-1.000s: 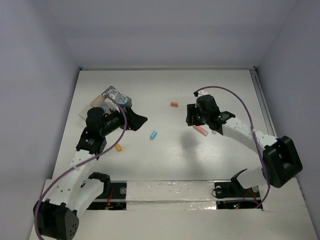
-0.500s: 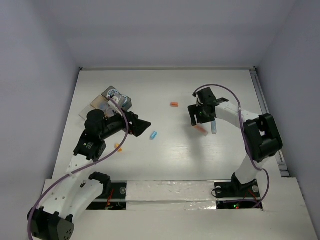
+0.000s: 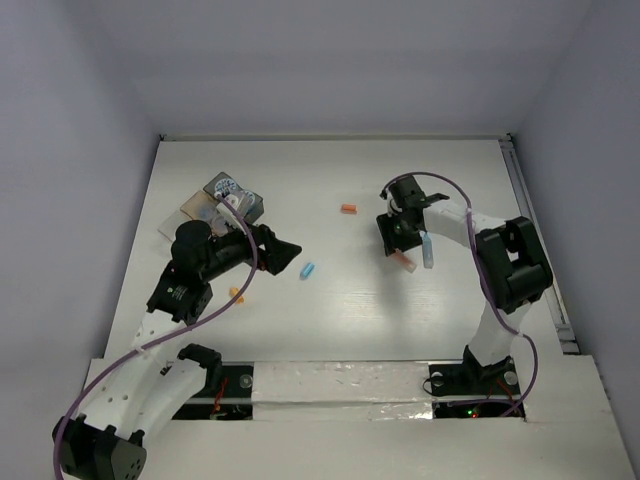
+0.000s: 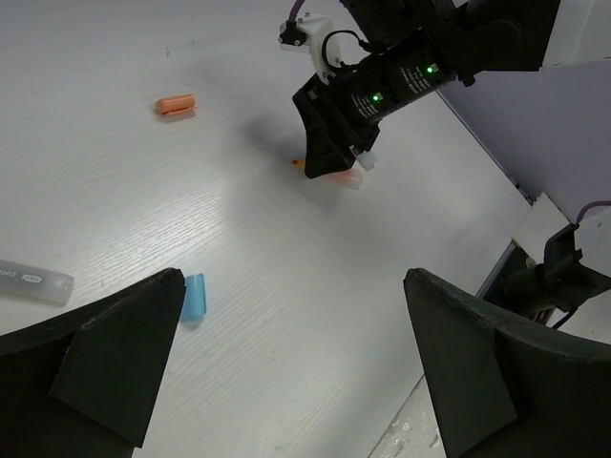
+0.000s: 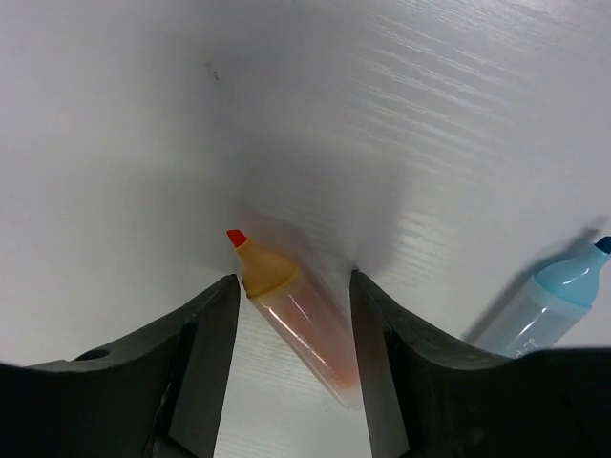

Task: Sort the stationery into containers
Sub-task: Pick up the pen from the center of the board.

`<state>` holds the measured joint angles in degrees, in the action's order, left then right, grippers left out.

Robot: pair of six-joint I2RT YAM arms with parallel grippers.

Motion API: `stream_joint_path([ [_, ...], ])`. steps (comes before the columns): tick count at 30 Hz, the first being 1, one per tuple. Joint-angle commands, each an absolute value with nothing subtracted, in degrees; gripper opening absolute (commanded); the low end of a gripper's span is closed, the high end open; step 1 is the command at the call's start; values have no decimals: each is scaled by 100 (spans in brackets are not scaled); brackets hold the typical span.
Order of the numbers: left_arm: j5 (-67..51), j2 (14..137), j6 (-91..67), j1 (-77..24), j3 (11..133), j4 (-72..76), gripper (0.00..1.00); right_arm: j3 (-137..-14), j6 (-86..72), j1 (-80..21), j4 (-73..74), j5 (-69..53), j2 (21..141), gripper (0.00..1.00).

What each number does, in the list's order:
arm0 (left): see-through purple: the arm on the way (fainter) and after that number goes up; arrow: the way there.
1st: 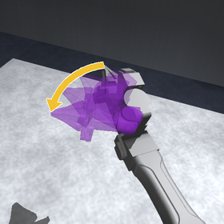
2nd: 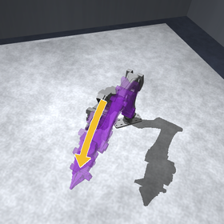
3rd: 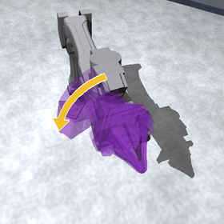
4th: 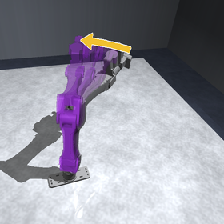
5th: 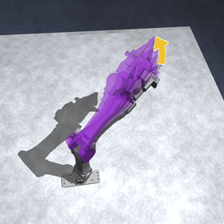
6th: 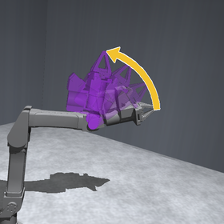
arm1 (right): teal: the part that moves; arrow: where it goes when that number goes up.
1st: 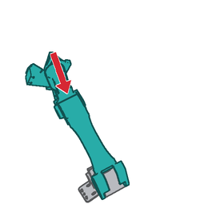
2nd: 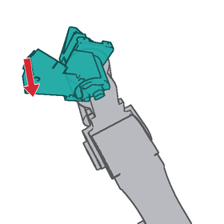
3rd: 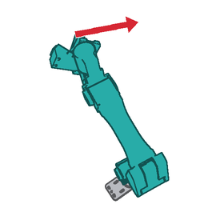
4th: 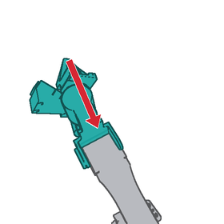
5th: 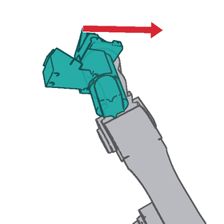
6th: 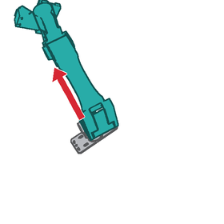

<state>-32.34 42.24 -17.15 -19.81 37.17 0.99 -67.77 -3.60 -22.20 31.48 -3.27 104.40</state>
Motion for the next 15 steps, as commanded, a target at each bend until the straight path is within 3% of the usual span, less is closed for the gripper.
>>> stream_joint_path([
  [1, -3208, 4184, -1635, -2004, 3990, 237, 99, -6724, -413, -2346, 3340, -308, 10556, 52],
  [7, -3164, 4192, -1644, -2004, 3973, 246, 99, -6767, -632, -2514, 3068, -369, 10538, 23],
  [15, -3164, 4227, -1661, -2004, 3946, 255, 98, -6803, -1028, -2619, 2366, -790, 10055, 12],
])
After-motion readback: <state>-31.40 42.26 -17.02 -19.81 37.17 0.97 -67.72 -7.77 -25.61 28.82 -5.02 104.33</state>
